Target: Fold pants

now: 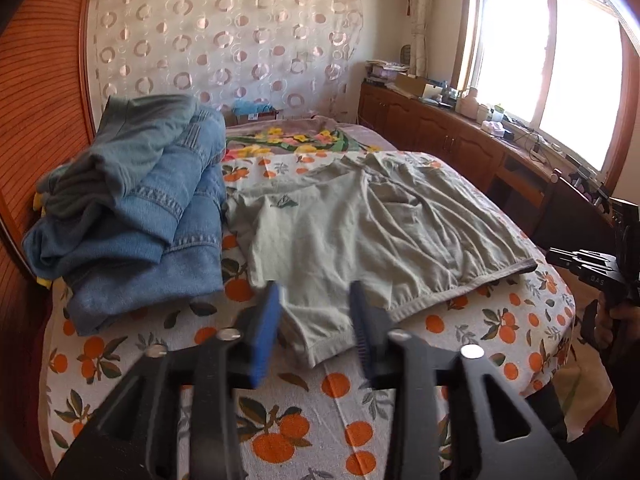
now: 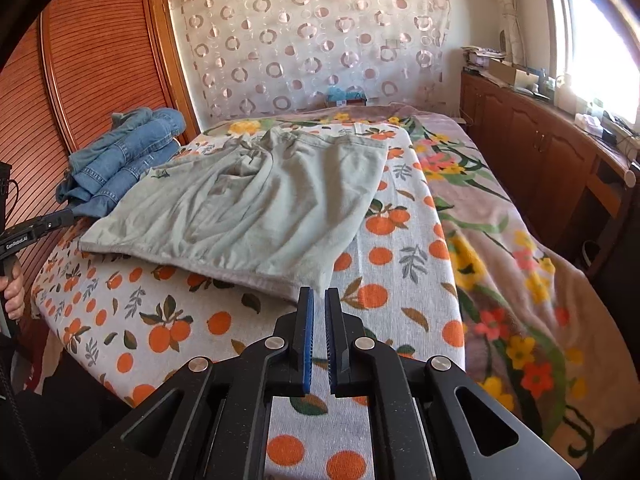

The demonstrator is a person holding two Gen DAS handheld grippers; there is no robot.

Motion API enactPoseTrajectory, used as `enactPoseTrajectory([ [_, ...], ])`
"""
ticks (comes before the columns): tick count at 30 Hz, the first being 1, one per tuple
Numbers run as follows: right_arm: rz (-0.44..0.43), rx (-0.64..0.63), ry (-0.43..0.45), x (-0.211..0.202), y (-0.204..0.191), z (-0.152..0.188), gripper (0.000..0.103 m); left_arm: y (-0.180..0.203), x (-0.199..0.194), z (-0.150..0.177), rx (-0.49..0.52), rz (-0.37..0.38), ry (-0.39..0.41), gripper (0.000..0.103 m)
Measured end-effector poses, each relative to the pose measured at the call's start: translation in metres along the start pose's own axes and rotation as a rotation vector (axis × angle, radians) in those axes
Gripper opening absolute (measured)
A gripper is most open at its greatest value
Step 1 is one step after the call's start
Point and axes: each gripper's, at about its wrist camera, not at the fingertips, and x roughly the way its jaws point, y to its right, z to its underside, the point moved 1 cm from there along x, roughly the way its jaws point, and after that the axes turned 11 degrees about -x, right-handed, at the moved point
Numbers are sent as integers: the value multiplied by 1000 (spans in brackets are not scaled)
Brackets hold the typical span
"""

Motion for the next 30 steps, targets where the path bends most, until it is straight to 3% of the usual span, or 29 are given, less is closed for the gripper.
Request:
enactPoseTrajectory([
  [4,-5,-22,18,10,-5,-14,19,3,11,-16,4,14,11,74],
  [10,-14,-53,19,40,-5,-35,43,18,49,-46,46,19,-6,75],
  [18,-38,-104,-27,94,1,-68,56,36,113,-80,112,27,-88,75],
  [20,-36,-119,-57,112,3,-78,56,38,133,-88,119,24,-123,71],
  [22,-30,-128,-73,126,8,-85,56,38,149,-94,108,23,-164,60],
  [30,7,-114,-128,160,20,-95,56,43,198,-108,149,20,-243,42],
])
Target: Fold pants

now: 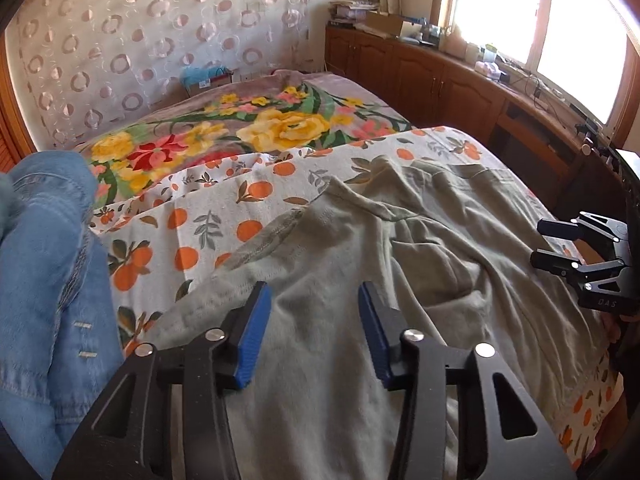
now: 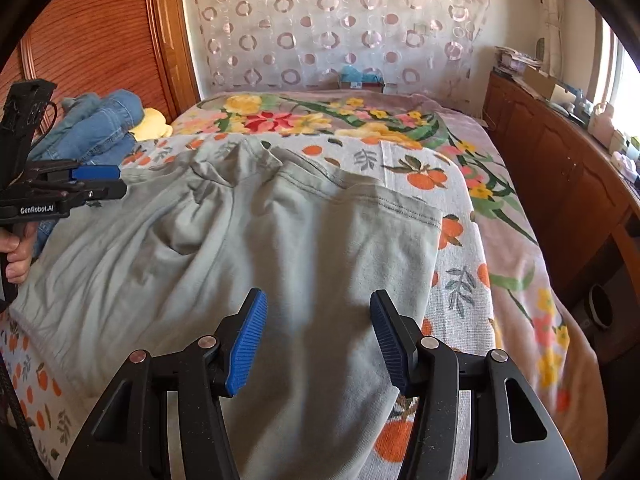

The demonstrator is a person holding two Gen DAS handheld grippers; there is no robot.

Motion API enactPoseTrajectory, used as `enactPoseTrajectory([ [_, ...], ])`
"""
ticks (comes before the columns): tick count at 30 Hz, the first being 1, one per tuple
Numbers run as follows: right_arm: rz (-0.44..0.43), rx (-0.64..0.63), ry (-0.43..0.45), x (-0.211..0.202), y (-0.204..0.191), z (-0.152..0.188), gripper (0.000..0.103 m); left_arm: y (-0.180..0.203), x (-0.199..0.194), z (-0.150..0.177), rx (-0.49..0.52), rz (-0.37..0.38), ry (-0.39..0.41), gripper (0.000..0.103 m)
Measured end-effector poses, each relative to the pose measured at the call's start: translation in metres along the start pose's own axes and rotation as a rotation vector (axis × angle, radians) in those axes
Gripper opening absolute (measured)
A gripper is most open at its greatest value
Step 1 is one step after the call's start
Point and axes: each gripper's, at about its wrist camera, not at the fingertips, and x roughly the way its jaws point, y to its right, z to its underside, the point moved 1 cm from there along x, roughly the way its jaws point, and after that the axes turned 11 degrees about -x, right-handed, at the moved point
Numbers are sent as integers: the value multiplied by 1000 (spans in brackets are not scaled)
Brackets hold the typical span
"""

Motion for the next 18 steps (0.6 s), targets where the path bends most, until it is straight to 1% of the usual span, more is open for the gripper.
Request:
enactPoseTrajectory([
  [2,9,-9,-12,5,-2,-1,56,-2,9,-1,3,-1,-21,39],
  [4,10,-6,-1,4,-2,-5,56,-6,15,-1,3,-10,-39,35],
  [5,19,-3,3,2,-1,-5,56,-7,17,-1,7,-4,-44,34],
  [6,29,0,-2,3,-2,-5,56,-8,18,-2,10,2,-44,31],
  [7,28,1,-8,2,-1,-3,56,-8,17,-2,11,4,-43,24],
  [8,28,-3,-14,3,-1,-3,58,-10,17,-2,10,5,-41,19],
  [9,30,-9,-15,3,-2,-3,58,-11,17,-2,9,6,-36,8],
  [10,34,-15,-17,4,-3,-4,59,-11,15,-3,6,8,-26,5],
  [12,38,-15,-18,4,-2,-4,59,-12,8,-6,-5,10,18,2],
  [13,33,-11,-17,4,-1,-4,60,-13,1,-9,-16,6,54,2],
  [15,30,-7,-15,3,1,-3,60,-13,-9,-14,-30,-10,99,2],
  [16,32,-9,-16,3,1,-3,60,-15,-11,-16,-38,-12,113,2],
  [18,37,-13,-17,3,1,-3,61,-19,-8,-20,-48,-23,107,2],
])
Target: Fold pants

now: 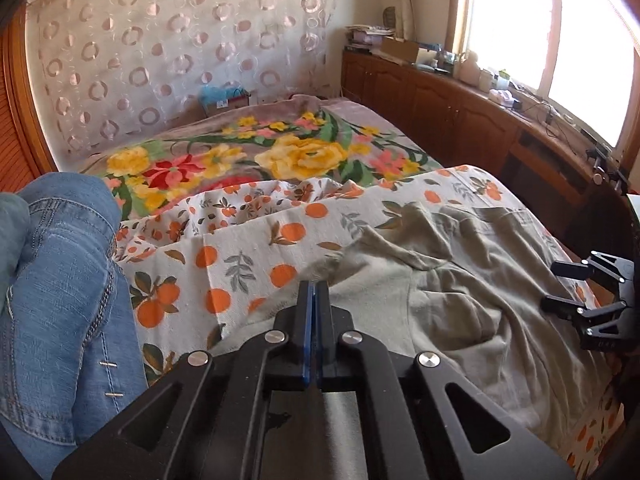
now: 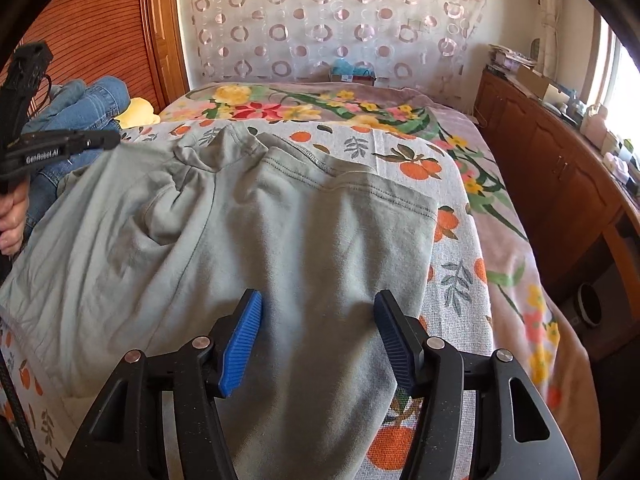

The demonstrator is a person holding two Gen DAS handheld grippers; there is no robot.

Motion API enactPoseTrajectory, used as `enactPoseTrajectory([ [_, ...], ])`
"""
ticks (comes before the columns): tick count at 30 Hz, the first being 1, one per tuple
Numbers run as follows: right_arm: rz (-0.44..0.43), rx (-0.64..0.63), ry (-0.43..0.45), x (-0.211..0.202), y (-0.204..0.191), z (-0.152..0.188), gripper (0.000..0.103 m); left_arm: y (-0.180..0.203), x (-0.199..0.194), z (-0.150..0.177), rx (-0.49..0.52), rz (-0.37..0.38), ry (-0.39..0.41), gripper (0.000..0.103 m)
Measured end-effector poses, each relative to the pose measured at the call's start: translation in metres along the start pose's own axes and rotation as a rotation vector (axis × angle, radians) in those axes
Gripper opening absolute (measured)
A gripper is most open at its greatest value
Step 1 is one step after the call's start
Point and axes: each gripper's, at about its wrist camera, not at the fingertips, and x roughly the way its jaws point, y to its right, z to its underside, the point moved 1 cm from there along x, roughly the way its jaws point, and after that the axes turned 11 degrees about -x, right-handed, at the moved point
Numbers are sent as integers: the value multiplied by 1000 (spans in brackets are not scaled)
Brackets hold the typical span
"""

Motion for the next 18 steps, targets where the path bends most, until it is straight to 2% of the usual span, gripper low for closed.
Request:
enactPoseTrajectory([
  [5,3,-1,-1,0,3,0,62,-11,14,-9,-24,-52,8,2],
  [12,8,0,-3,0,5,1,64,-4,13,3,-17,-17,-20,3],
  [18,11,6,-4,1,7,0,66,5,-3,18,-15,29,-41,27],
])
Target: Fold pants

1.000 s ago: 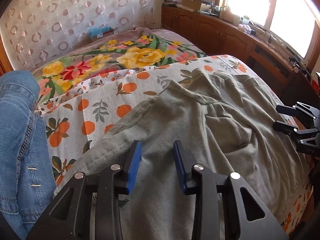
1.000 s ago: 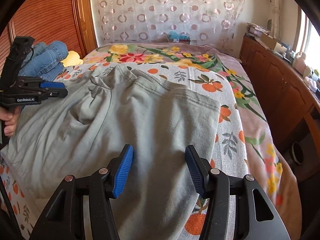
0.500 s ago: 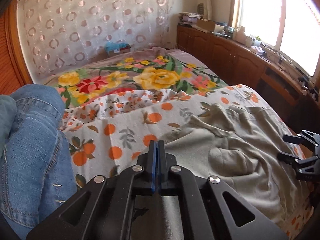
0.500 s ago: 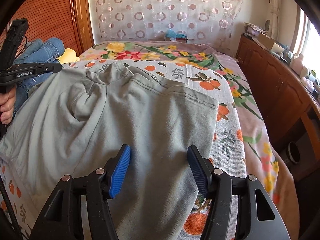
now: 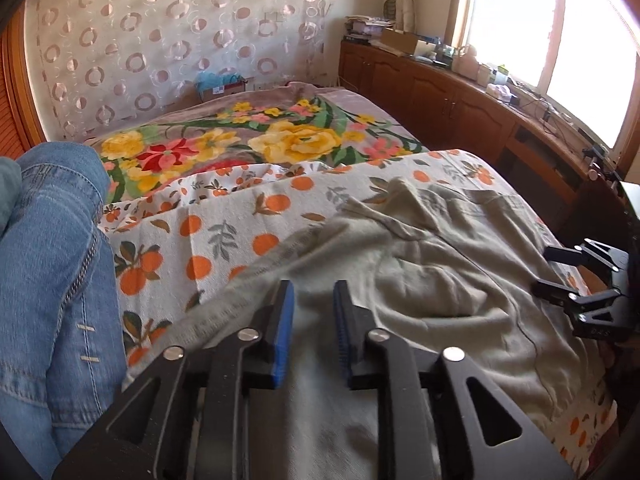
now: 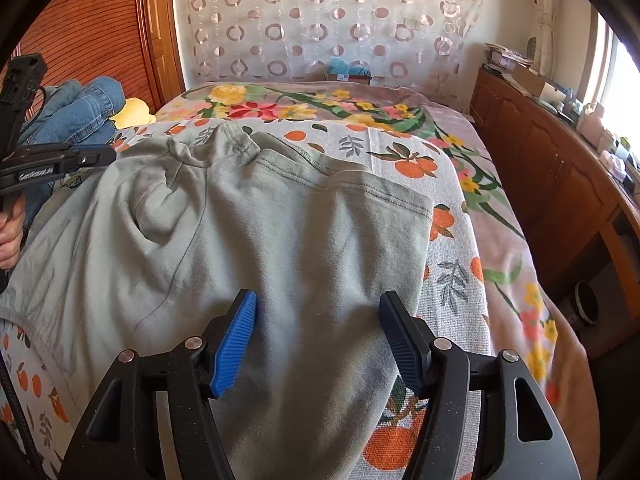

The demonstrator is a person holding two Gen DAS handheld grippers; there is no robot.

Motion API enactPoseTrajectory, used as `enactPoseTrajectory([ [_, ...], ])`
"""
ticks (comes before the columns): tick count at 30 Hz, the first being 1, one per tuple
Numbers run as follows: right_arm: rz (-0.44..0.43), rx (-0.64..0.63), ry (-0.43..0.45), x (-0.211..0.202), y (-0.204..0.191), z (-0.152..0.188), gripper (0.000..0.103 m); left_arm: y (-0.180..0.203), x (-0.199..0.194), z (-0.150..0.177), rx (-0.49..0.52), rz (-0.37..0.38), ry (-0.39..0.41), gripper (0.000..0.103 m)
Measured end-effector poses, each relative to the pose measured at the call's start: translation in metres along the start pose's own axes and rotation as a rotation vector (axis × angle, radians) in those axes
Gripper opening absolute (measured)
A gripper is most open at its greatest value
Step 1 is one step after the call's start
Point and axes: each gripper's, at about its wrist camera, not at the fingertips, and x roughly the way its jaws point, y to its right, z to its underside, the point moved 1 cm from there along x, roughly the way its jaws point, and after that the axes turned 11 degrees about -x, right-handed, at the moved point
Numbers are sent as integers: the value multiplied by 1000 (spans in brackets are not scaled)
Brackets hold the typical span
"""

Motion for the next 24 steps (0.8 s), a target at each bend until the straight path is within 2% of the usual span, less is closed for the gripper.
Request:
enactPoseTrajectory([
  [2,1,1,-1,0,0,0,67,5,-9,7,10,3,14,38],
  [3,2,3,-1,0,0,0,67,6,-13,9,12,4,23,50],
  [5,5,2,-1,0,1,0,68,7,-22,16,6,10,38,52],
  [6,7,2,-2,0,0,0,68,8,-25,18,6,14,37,56],
  [7,10,0,-2,0,0,0,69,9,-28,21,7,18,38,65],
  [10,5,3,-3,1,2,0,69,10,-38,31,7,36,49,76],
  [14,13,2,-6,1,3,0,71,9,-50,44,-7,44,50,76],
  [19,5,18,-9,0,5,0,71,6,-65,60,-8,11,63,76],
  [24,5,68,22,-24,-1,12,71,1,-81,80,2,-17,69,76],
])
